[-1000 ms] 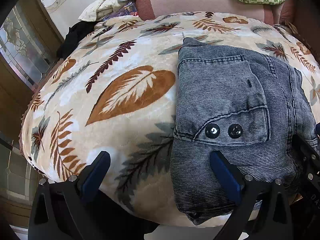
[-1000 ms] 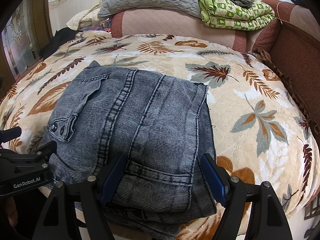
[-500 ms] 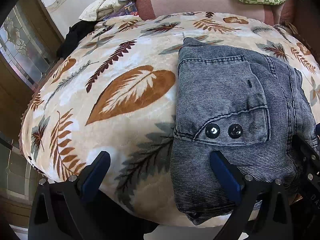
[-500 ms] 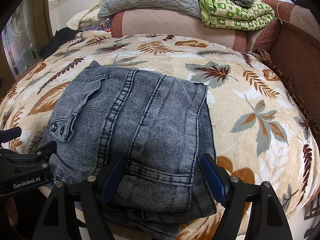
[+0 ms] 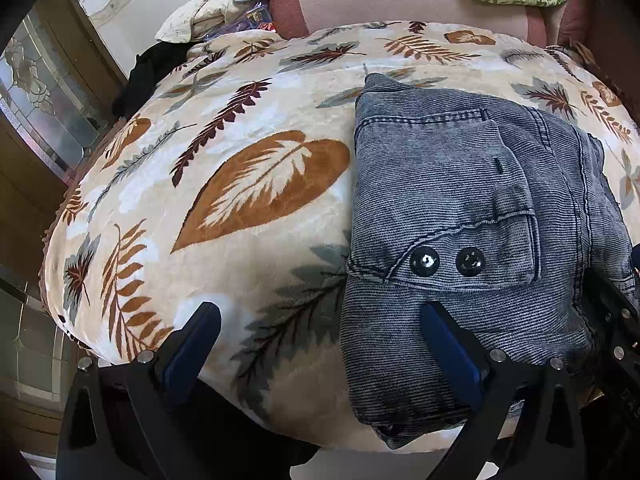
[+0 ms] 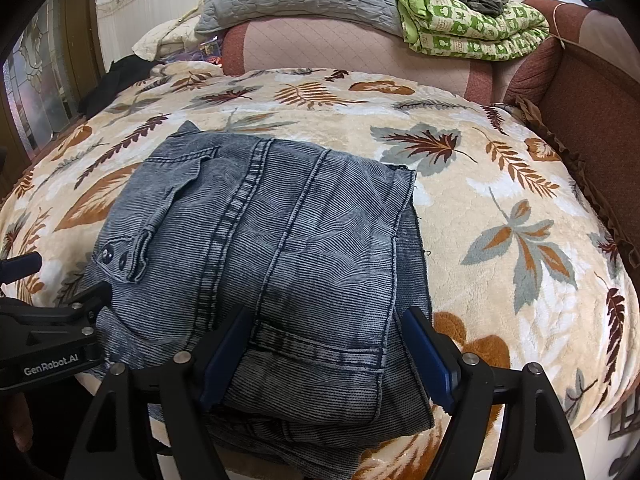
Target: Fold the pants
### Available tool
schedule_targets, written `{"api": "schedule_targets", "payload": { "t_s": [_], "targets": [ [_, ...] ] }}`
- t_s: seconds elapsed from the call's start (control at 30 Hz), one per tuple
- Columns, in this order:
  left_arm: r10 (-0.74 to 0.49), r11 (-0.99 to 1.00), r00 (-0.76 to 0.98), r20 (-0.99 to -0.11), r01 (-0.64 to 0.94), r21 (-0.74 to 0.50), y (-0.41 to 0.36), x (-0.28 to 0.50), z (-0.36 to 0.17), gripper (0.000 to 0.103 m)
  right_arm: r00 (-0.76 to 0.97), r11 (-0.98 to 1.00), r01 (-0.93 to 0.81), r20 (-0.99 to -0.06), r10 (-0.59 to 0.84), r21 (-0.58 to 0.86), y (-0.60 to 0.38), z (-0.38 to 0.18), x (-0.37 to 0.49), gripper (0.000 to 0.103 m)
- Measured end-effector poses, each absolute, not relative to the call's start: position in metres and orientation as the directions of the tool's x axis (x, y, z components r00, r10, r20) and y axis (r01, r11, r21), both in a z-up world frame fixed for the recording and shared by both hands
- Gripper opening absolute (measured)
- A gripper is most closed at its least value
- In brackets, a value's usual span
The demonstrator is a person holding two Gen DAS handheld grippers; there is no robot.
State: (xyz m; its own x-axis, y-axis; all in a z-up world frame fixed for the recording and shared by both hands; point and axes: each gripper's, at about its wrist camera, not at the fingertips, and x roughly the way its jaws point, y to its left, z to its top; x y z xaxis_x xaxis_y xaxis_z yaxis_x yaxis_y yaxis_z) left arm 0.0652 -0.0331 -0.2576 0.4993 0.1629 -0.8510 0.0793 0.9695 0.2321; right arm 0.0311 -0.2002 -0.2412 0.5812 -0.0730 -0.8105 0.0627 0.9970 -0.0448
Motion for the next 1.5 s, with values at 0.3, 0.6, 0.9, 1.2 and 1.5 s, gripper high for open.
{"api": "schedule_targets", "payload": {
  "t_s": [0.3, 0.6, 0.9, 1.2, 1.5],
  "targets": [
    [0.163, 0.97, 0.498, -0.852, 0.079, 0.232, -0.033, 0.064, -0.257, 0.1, 0.582, 0.997, 0.062, -0.81, -0.073, -0.045, -0.2, -0.241, 0.031, 0.081],
    [0.181, 0.95, 0.578, -0.796, 0.107, 0.294, -0.026, 0.067, -0.222, 0.1, 0.734, 0.993, 0.078, -0.679, 0.002, 0.087, -0.226, -0.201, 0.009, 0.081],
    [0.151, 0.972, 0.484, -0.862, 0.085, 0.218, 0.015, 0.069, -0.23, 0.1, 0.621, 0.918, 0.141, -0.755, 0.211, 0.372, -0.279, -0.231, 0.008, 0.081],
    [-0.014, 0.981, 0.425, -0.905, 0.181, 0.069, 0.009, 0.074, -0.235, 0.1, 0.586, 0.784, 0.19, -0.709, 0.392, 0.591, -0.317, -0.255, 0.016, 0.081],
    [-0.151, 0.942, 0.348, -0.925, 0.335, -0.028, -0.013, 0.107, -0.251, 0.1, 0.458, 0.674, 0.175, -0.665, 0.589, 0.718, -0.314, -0.283, 0.07, 0.083]
  ]
}}
